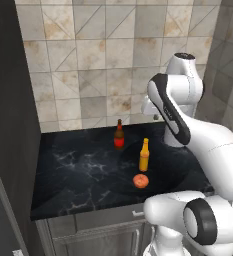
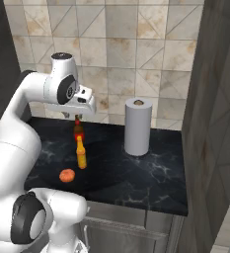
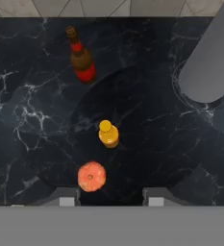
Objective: Place the beers on the top shelf of the fridge to keep them out of children's reach, and place the squash on lower shelves for easy access.
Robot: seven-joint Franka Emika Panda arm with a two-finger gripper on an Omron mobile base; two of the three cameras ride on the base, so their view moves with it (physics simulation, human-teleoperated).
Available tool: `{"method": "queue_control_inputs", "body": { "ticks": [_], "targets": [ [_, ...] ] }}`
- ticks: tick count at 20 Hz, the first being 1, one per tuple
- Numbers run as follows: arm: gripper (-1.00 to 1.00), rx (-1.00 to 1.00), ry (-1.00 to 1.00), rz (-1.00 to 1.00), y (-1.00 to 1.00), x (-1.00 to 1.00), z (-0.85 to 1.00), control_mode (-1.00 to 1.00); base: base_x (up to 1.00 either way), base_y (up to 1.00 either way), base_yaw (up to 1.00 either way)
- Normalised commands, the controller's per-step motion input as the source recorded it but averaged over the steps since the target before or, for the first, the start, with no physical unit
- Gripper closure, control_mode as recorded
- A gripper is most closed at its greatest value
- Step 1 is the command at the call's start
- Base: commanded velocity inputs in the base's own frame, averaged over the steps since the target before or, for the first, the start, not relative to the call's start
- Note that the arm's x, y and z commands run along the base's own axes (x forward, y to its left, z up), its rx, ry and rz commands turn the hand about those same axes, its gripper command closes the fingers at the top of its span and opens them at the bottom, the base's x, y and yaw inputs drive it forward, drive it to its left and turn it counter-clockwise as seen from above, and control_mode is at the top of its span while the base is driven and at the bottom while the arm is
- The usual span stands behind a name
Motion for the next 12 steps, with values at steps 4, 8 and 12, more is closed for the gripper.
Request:
{"method": "queue_control_inputs", "body": {
  "ticks": [4,8,12],
  "targets": [
    [-1.00,0.00,-0.01,0.08,0.00,-0.12,-0.11,-1.00,0.00,0.00,0.00],
    [-1.00,-0.02,-0.22,0.17,0.03,-0.63,-0.15,-1.00,0.00,0.00,0.00],
    [-1.00,0.00,-0.08,0.10,0.00,-0.68,-0.01,-1.00,0.00,0.00,0.00]
  ]
}}
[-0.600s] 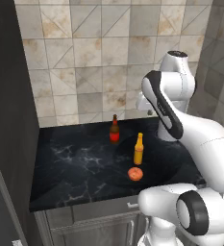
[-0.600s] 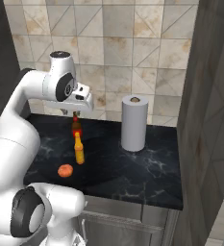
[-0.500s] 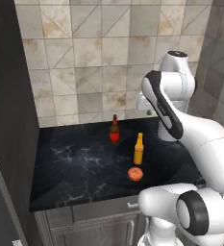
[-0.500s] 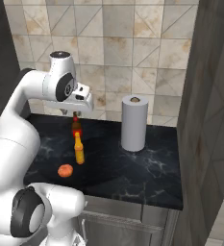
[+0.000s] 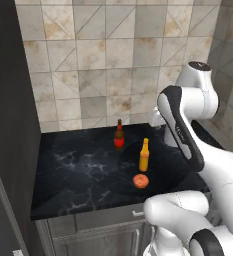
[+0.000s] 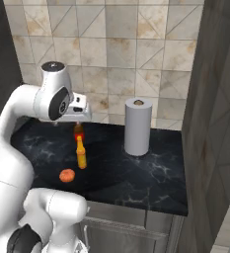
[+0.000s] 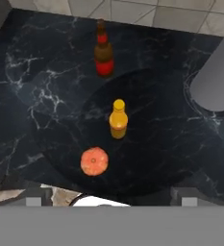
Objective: Place the beers on the top shelf of the fridge to keep them out of children's reach, and place the squash on lower shelves for easy access.
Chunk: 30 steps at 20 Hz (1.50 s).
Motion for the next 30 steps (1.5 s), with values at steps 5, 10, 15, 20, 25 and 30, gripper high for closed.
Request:
{"method": "queue_control_inputs", "body": {
  "ticks": [5,10,15,20,25,30],
  "targets": [
    [-1.00,0.00,-0.22,0.12,0.00,-0.47,-0.19,-1.00,0.00,0.00,0.00],
    [-1.00,0.08,-0.25,0.14,0.00,-0.09,-0.18,-1.00,0.00,0.00,0.00],
    [-1.00,0.11,-0.24,0.17,-0.05,0.00,-0.13,-1.00,0.00,0.00,0.00],
    [-1.00,0.10,-0.20,0.17,-0.13,0.00,-0.20,-1.00,0.00,0.00,0.00],
    [-1.00,0.06,-0.14,0.16,-0.21,0.00,-0.30,-1.00,0.00,0.00,0.00],
    [-1.00,0.03,-0.10,0.16,-0.19,0.09,-0.25,-1.00,0.00,0.00,0.00]
  ]
}}
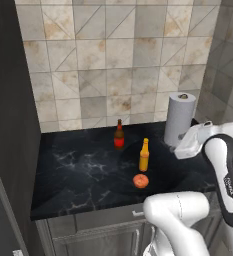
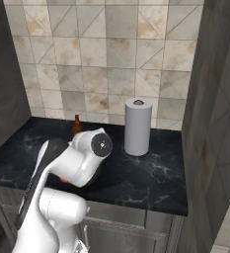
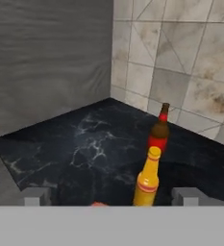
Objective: Place the beers on the top shelf of the fridge to keep them out of children's reach, and place the squash on lower shelves for easy access.
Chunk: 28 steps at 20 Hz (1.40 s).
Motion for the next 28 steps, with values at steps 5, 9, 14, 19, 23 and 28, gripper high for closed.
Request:
{"method": "queue_control_inputs", "body": {
  "ticks": [5,9,14,19,23,28],
  "targets": [
    [-1.00,0.03,-0.06,0.18,-0.03,0.20,-0.25,-1.00,0.00,0.00,0.00],
    [-1.00,0.04,-0.03,0.19,0.00,0.33,-0.23,-1.00,0.00,0.00,0.00],
    [-1.00,0.03,0.00,0.18,0.00,0.31,-0.18,-1.00,0.00,0.00,0.00],
    [-1.00,0.00,0.00,0.15,0.00,0.23,-0.13,-1.00,0.00,0.00,0.00],
    [-1.00,0.00,0.00,0.12,0.04,0.21,-0.13,-1.00,0.00,0.00,0.00],
    [-1.00,0.00,0.00,0.09,0.13,0.23,-0.13,-1.00,0.00,0.00,0.00]
  ]
}}
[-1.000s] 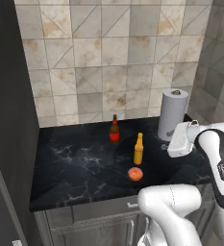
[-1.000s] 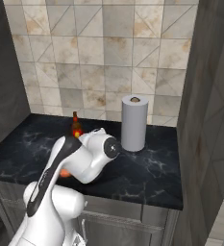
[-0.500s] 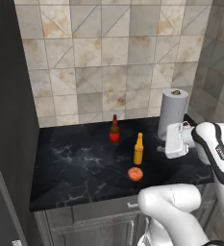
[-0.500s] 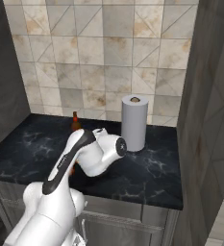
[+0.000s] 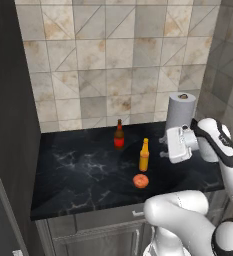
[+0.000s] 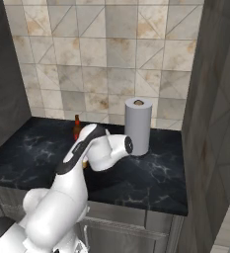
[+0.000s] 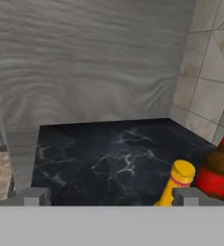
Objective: Place the beers on the top shelf of the fridge to keep them out of children's reach, and place the squash on lower shelves for easy access.
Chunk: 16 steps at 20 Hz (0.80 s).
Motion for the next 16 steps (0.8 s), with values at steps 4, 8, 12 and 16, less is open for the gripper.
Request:
{"method": "queue_control_inputs", "body": {
  "ticks": [4,8,12,16],
  "targets": [
    [-1.00,0.00,0.00,0.04,0.16,0.23,-0.18,-1.00,0.00,0.00,0.00],
    [-1.00,0.00,0.00,0.01,0.12,0.22,-0.17,-1.00,0.00,0.00,0.00],
    [-1.00,0.00,0.03,0.00,0.15,0.18,-0.15,-1.00,0.00,0.00,0.00],
    [-1.00,0.00,0.04,0.00,0.20,0.19,-0.13,-1.00,0.00,0.00,0.00]
  ]
}}
